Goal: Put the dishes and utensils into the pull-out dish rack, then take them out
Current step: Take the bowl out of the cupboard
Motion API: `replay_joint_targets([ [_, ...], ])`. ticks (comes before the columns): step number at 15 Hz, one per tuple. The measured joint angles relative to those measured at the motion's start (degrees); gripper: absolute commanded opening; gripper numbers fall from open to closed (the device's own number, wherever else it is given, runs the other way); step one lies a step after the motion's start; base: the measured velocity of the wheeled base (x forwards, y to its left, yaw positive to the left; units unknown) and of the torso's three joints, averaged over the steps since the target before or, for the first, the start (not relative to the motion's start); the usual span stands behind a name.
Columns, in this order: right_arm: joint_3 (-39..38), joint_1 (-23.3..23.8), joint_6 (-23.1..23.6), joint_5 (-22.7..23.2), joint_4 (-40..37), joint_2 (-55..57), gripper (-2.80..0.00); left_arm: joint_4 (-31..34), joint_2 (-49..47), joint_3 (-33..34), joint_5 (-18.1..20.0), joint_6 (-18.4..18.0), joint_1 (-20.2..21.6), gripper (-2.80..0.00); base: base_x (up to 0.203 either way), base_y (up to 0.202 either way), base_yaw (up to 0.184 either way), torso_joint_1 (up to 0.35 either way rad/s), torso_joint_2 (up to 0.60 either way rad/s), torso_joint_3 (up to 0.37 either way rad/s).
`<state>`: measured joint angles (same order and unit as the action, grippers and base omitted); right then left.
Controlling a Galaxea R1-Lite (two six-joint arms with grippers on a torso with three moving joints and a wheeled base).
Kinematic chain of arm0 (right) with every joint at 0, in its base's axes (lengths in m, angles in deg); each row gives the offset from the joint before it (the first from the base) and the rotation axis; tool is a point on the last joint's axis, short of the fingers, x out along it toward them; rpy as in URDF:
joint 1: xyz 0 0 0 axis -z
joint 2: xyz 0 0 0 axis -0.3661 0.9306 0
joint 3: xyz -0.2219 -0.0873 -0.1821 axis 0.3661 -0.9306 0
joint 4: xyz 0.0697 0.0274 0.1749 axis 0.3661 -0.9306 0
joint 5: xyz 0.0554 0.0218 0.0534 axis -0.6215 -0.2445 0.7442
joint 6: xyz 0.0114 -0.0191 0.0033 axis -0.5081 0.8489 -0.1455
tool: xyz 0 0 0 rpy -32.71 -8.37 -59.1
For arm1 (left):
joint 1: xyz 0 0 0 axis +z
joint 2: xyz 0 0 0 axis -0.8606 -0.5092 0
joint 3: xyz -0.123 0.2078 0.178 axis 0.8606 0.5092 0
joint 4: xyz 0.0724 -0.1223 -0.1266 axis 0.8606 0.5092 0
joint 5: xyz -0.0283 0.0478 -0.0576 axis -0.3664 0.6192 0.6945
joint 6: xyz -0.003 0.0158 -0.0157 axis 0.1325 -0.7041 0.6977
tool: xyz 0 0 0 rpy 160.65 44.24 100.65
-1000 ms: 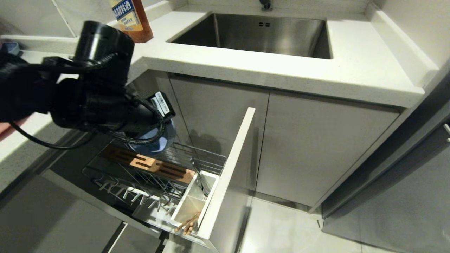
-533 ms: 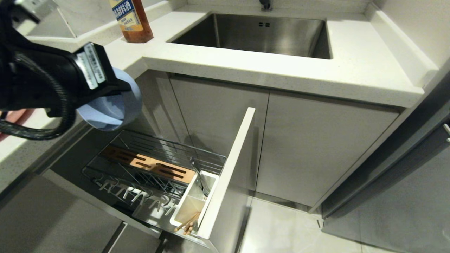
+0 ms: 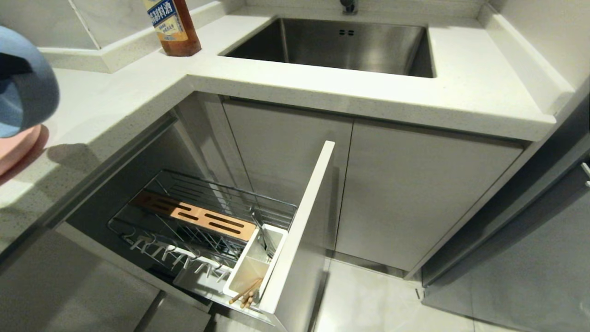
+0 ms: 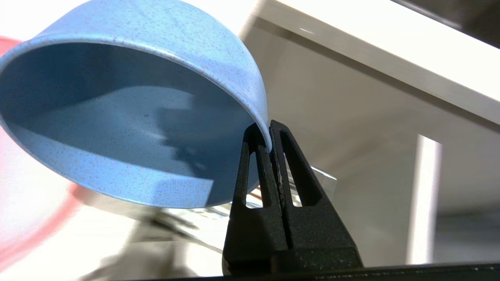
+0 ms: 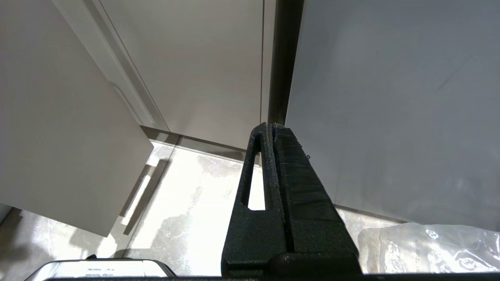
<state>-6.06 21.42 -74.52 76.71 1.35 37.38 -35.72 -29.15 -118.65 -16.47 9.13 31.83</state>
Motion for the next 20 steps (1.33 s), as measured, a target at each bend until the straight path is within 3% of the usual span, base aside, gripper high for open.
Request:
replay_joint_targets([
  [5, 0.00, 0.00, 0.02, 0.00, 0.00, 0.00, -2.80, 5.27, -1.12, -3.46, 0.04, -2.22, 16.22, -2.80, 0.000, 0.000, 0.000, 0.000, 0.00, 0.000],
  [7, 0.00, 0.02, 0.04, 0.01, 0.00, 0.00, -2.80, 10.14, -3.05, -6.18, 0.06, -3.10, 20.51, -2.80, 0.000, 0.000, 0.000, 0.000, 0.00, 0.000],
  [11, 0.00, 0.02, 0.02, 0.00, 0.01, 0.00, -2.80, 20.42, -7.22, -11.16, 0.01, -4.92, 24.84, -2.80, 0.000, 0.000, 0.000, 0.000, 0.00, 0.000],
  [15, 0.00, 0.00, 0.00, 0.01, 0.01, 0.00, -2.80, 21.36, -10.97, -13.14, 0.06, -7.48, 28.92, -2.80, 0.000, 0.000, 0.000, 0.000, 0.00, 0.000],
  [20, 0.00, 0.00, 0.02, 0.02, 0.00, 0.00, -2.80, 21.42, -13.60, -13.19, 0.09, -7.65, 29.67, -2.80, 0.000, 0.000, 0.000, 0.000, 0.00, 0.000],
])
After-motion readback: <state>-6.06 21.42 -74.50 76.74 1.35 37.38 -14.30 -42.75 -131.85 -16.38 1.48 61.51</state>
